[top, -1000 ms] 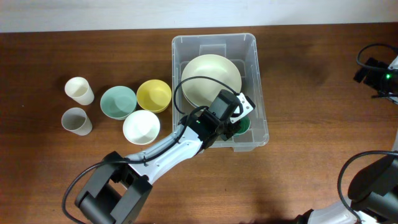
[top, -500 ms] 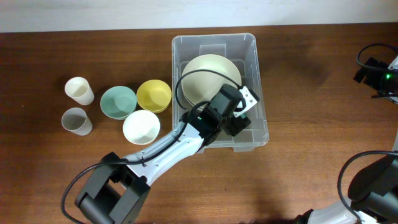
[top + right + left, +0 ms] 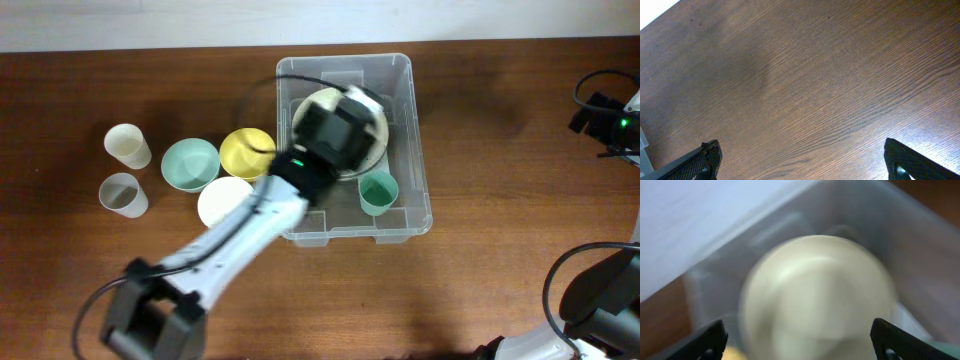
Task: Pack container
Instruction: 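Move the left gripper back to the grey cup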
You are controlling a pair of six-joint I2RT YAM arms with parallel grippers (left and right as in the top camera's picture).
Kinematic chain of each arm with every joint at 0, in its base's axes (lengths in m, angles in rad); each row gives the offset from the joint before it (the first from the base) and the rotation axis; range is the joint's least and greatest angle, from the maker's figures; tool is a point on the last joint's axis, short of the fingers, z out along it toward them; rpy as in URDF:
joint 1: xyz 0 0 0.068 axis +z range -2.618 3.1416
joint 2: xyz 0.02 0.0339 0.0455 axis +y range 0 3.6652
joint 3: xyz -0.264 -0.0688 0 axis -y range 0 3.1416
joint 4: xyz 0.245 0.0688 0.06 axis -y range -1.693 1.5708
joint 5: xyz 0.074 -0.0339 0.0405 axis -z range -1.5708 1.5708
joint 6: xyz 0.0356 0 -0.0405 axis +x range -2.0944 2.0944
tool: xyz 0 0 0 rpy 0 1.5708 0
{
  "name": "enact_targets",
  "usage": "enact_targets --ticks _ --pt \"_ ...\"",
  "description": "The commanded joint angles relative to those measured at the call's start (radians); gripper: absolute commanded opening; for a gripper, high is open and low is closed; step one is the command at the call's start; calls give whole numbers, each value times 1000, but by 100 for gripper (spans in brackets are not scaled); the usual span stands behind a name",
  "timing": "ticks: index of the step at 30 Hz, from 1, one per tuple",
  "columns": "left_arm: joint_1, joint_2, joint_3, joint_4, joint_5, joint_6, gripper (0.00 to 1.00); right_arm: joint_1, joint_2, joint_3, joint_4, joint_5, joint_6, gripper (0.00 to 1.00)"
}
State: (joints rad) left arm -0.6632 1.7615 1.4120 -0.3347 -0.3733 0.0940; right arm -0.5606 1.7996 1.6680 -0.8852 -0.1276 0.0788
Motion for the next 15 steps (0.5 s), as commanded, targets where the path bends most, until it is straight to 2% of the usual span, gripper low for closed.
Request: enact_targets --ticks 1,5,9,15 --pt "175 -115 31 -37 -50 -209 94 -2 -24 15 1 9 4 99" --pt "403 -156 31 -116 15 -371 94 -2 -24 15 1 9 4 99" --pt "612 -157 30 -232 91 -454 97 -2 -24 15 2 9 4 99" --pt "848 -156 29 -469 116 -541 99 -2 -24 15 1 9 4 99"
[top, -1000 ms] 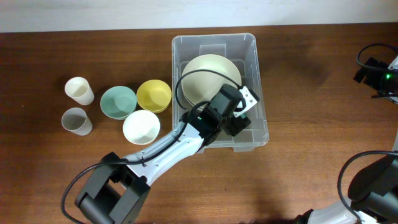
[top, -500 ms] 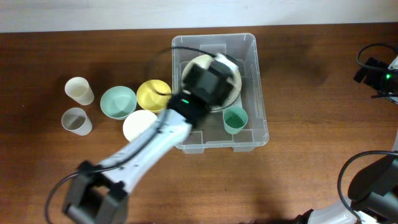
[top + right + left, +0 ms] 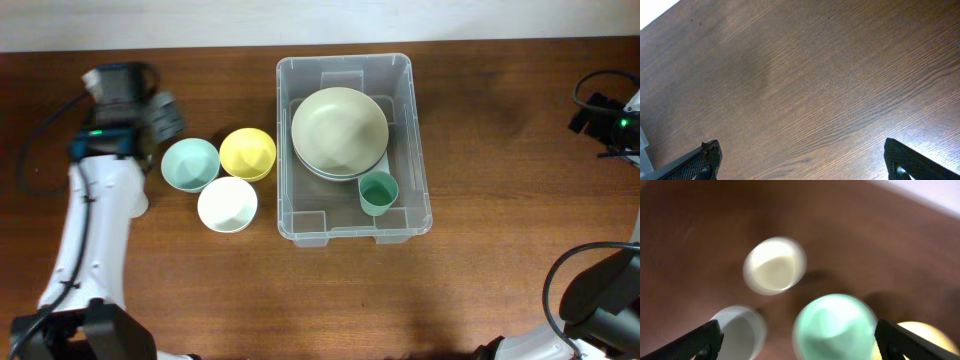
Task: Pack container
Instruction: 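Move the left gripper back to the grey cup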
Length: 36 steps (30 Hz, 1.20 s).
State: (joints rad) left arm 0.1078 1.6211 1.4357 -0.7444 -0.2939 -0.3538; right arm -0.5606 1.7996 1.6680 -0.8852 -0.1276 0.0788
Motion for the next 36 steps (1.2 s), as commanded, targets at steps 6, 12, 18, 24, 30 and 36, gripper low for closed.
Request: enact_targets --ticks 6,12,18,24,30,36 --pt "201 -15 -4 -165 37 -180 99 -2 -24 15 2 9 4 99" --pt "256 -15 -121 -90 45 -179 99 -2 -24 15 1 9 4 99" --pt "290 -15 -233 -13 111 -175 94 -2 -24 15 2 9 4 99" --pt "301 -14 -298 30 126 -176 84 -2 -24 15 1 9 4 99" --pt "302 -13 -394 166 126 -176 73 -2 -24 15 1 9 4 99" --pt "302 -10 -416 234 130 -176 68 -2 -24 15 1 9 4 99"
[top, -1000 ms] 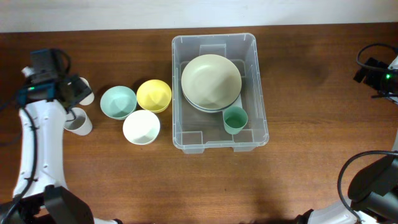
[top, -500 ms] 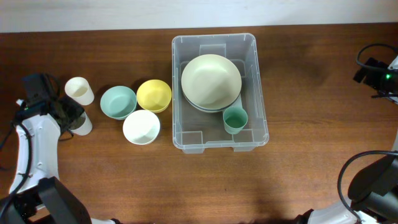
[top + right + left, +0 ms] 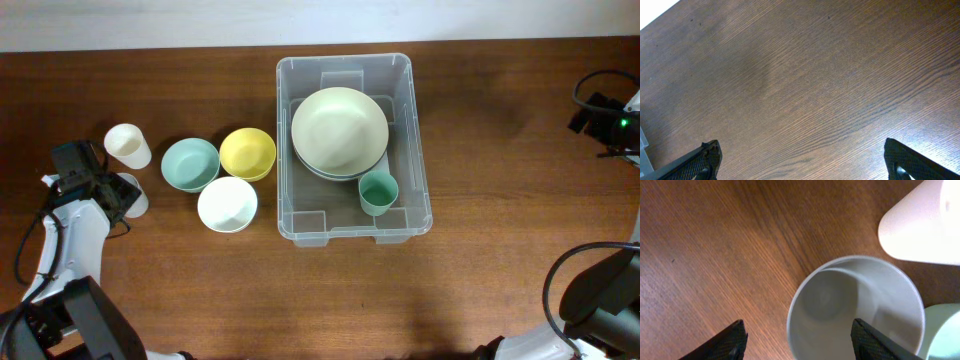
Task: Pack container
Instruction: 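Move the left gripper back to the grey cup, then grasp the grey cup rim with the left gripper and lift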
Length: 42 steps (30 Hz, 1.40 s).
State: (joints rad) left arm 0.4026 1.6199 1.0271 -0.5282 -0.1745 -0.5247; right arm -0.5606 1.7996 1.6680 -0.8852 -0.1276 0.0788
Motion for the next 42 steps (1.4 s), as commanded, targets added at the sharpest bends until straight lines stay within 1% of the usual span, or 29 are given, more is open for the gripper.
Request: enact_targets --ticks 1,9,11,12,14,16,17,18,19,20,22,25,30,32,34,38,39,41,42 --pt "7 -9 -8 21 12 -6 68 -2 -24 15 1 9 4 99" --pt "7 47 -8 51 16 -10 65 -2 -24 15 1 9 4 99" --pt "7 64 -8 55 18 -10 57 -2 -24 15 1 9 4 99" --pt "7 72 -8 58 21 -10 51 -2 -24 15 1 9 4 99" --pt "7 84 -8 63 21 -10 48 -2 -24 15 1 9 4 99" --pt "7 87 -8 65 21 -10 48 -2 -24 15 1 9 4 99" --pt "7 87 -8 65 21 -10 45 -2 -24 15 1 9 4 99" --pt "7 86 -7 65 21 -10 38 -2 -24 15 1 9 4 99" --pt "7 86 -7 65 21 -10 28 -2 -24 15 1 9 4 99" --pt "7 86 -7 64 22 -10 21 -2 -24 15 1 9 4 99" --pt "7 84 -7 63 22 -10 1 -2 -24 15 1 9 4 99" --pt "7 64 -7 53 23 -10 1 -2 -24 15 2 9 4 99" --pt "6 -109 -5 13 26 -10 1 -2 -24 15 1 9 4 99" --pt "5 -195 -5 12 63 -9 1 -2 -24 15 1 9 4 99" --pt "5 -290 -5 16 154 -9 1 -2 -24 15 1 9 4 99" --pt "-2 -443 -5 66 388 27 1 -2 -24 15 1 9 4 99" --pt "-14 -478 -5 85 444 29 1 -2 -24 15 1 9 4 99" --pt "-45 -518 -5 121 513 30 1 -2 -24 15 1 9 4 99" --pt "-96 -540 -5 175 579 68 1 -2 -24 15 1 9 4 99"
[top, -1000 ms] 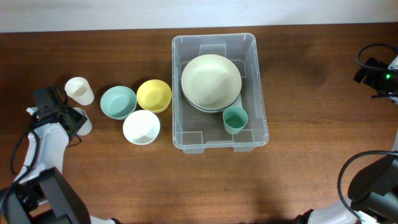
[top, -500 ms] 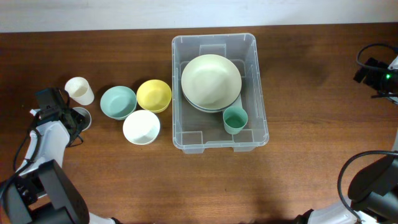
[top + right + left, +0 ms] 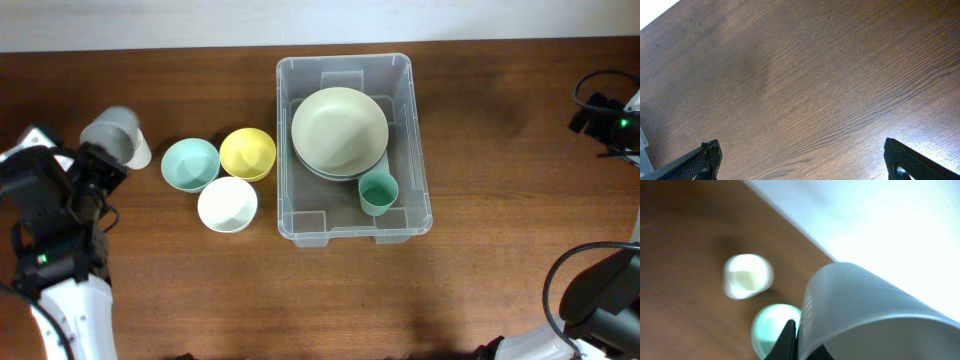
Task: Pack container
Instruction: 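Grasp the grey cup rim with the left gripper and lift, then lower the grey cup into the mint cup in the container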
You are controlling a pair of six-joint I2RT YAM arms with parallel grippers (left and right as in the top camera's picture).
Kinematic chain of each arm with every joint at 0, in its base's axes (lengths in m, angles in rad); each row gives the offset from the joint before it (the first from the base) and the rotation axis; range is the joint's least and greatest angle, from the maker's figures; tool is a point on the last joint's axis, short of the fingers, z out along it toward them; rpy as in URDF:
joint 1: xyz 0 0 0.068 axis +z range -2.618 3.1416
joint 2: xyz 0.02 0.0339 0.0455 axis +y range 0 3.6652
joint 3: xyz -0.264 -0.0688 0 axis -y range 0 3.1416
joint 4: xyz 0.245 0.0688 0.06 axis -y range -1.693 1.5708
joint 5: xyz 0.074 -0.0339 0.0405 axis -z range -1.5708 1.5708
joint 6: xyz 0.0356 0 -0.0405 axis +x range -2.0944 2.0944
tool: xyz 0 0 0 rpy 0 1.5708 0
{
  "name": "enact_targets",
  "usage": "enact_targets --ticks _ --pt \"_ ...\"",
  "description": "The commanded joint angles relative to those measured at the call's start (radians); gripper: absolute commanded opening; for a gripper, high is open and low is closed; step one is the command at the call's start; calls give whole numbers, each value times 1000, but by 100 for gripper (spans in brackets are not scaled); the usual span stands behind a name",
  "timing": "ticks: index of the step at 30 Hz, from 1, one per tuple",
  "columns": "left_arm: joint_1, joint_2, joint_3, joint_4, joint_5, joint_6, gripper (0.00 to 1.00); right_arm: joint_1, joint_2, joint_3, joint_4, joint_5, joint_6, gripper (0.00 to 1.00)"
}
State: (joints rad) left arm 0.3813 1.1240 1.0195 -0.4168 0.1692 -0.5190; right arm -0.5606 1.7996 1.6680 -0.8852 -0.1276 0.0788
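My left gripper is shut on a translucent grey cup, one finger outside its wall, and holds it raised and tilted at the table's far left. The cup fills the left wrist view. Beneath it stand a cream cup, half hidden in the overhead view, and a mint bowl. The clear container holds stacked cream plates and a green cup. My right gripper hangs open over bare wood at the far right.
A yellow bowl and a white bowl sit between the mint bowl and the container's left wall. The right arm stays by the table's right edge. Wall and table edge run along the back.
The left gripper, then open astride the grey cup's rim on the table, has shut on it and now holds it lifted off the table and tilted. The right arm is unchanged.
The left gripper was first open over the plates in the container. Then it was above the two cups at the far left. After that it was low with its jaws astride the grey cup's rim, and now it holds that cup in the air.
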Motion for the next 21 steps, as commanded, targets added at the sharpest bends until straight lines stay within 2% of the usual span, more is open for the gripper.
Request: enact_targets --ticks 1,5,13,18,21 --pt "-115 -47 3 100 274 91 1 -2 -24 15 2 9 4 99" --pt "-272 -23 3 185 325 171 1 -2 -24 15 1 9 4 99" --pt "-597 166 4 335 325 459 1 -2 -24 15 1 9 4 99" --pt "-755 321 14 357 322 585 1 -2 -24 15 1 9 4 99" --pt "-826 375 26 354 253 638 1 -2 -24 15 1 9 4 99"
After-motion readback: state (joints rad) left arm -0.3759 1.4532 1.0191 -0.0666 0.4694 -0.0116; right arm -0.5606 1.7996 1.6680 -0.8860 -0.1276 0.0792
